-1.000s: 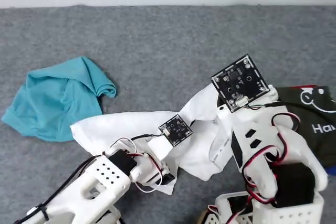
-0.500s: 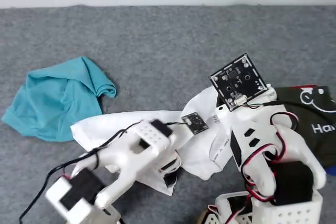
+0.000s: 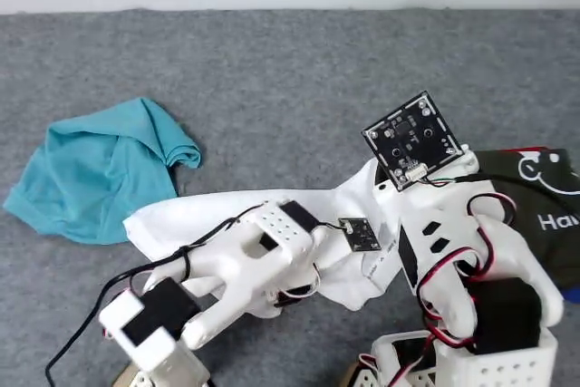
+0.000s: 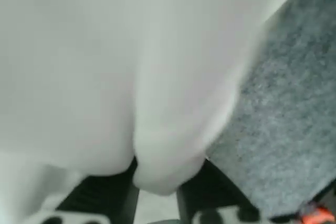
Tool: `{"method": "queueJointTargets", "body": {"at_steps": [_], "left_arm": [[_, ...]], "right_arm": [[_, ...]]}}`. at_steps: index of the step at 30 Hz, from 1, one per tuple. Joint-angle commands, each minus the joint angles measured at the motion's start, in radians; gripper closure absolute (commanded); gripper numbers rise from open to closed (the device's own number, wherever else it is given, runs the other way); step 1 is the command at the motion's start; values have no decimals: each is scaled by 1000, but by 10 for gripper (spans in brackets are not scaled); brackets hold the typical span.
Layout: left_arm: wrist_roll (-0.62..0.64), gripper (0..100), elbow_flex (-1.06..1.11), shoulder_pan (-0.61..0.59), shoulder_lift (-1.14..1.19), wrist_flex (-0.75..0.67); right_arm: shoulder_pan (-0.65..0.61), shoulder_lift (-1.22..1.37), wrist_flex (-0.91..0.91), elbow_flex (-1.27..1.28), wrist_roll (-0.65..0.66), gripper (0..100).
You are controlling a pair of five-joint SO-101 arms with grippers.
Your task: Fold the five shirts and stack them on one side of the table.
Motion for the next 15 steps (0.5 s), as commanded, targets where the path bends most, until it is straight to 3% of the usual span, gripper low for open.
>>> {"method": "queueJointTargets", "body": {"at_steps": [1,6,10,15], "left_arm": [[-23,985,-65,-95,34,126],[-66,986,-246,-215,34,379],[-66,986,-320,-247,-44,377],[-71,986,-338,-255,-307,377]], "right_arm": [[12,-5,-8,8,-6,988],[12,-12,-16,97,-5,988],[39,-13,-18,112,-5,988],[74,-12,-18,115,-5,988]]}}
